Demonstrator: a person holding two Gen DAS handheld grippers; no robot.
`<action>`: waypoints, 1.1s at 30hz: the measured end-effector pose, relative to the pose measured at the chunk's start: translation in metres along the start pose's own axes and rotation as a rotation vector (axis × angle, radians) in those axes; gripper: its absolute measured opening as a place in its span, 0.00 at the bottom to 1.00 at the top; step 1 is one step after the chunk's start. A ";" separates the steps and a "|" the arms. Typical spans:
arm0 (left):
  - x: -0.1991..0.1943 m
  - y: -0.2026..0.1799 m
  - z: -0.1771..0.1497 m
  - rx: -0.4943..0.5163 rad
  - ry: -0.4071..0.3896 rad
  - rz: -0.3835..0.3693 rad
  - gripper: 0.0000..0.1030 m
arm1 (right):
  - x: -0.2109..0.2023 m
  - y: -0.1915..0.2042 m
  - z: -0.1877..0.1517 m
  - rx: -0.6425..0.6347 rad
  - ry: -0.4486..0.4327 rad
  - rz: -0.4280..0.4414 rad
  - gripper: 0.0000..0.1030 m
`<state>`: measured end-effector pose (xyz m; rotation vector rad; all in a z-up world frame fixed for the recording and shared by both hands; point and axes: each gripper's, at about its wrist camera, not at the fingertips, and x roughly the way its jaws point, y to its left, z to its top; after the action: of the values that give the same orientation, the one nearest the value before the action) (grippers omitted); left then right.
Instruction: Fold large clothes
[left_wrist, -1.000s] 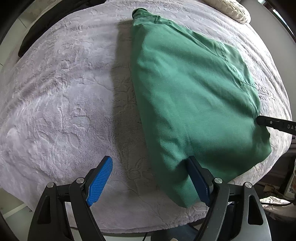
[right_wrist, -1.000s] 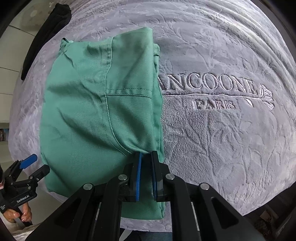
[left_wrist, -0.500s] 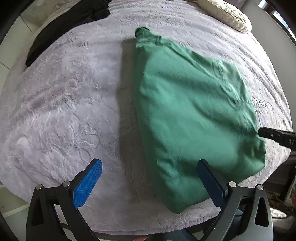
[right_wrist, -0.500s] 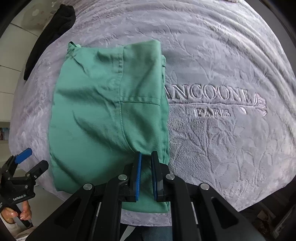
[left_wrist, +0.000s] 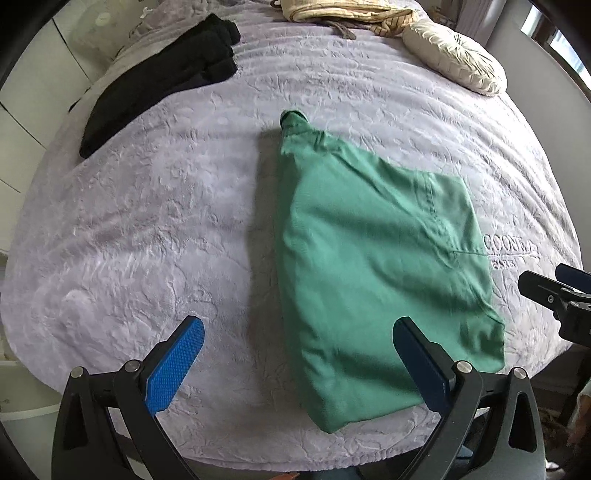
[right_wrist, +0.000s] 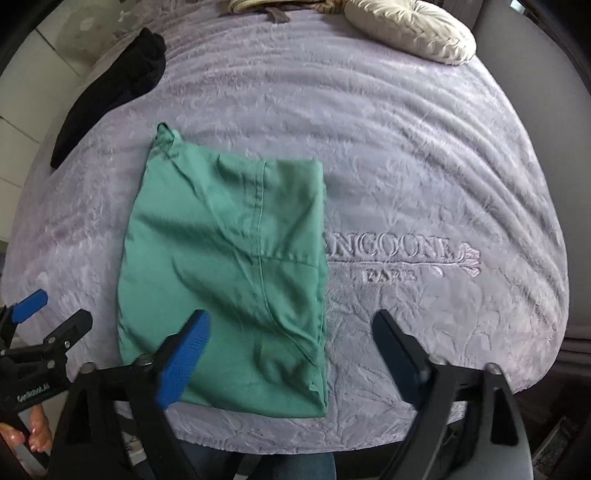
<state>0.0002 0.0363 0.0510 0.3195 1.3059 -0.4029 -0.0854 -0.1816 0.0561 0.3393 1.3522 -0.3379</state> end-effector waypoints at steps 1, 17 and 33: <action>-0.001 -0.001 0.000 -0.003 -0.002 0.006 1.00 | -0.001 -0.001 0.001 0.003 -0.005 -0.004 0.93; -0.003 -0.004 0.000 -0.024 0.010 0.041 1.00 | 0.001 0.004 0.001 0.007 0.025 -0.036 1.00; -0.003 -0.005 0.000 -0.022 0.009 0.045 1.00 | 0.002 0.006 0.002 0.003 0.035 -0.041 1.00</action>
<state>-0.0028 0.0321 0.0535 0.3321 1.3089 -0.3490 -0.0810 -0.1774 0.0551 0.3219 1.3947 -0.3695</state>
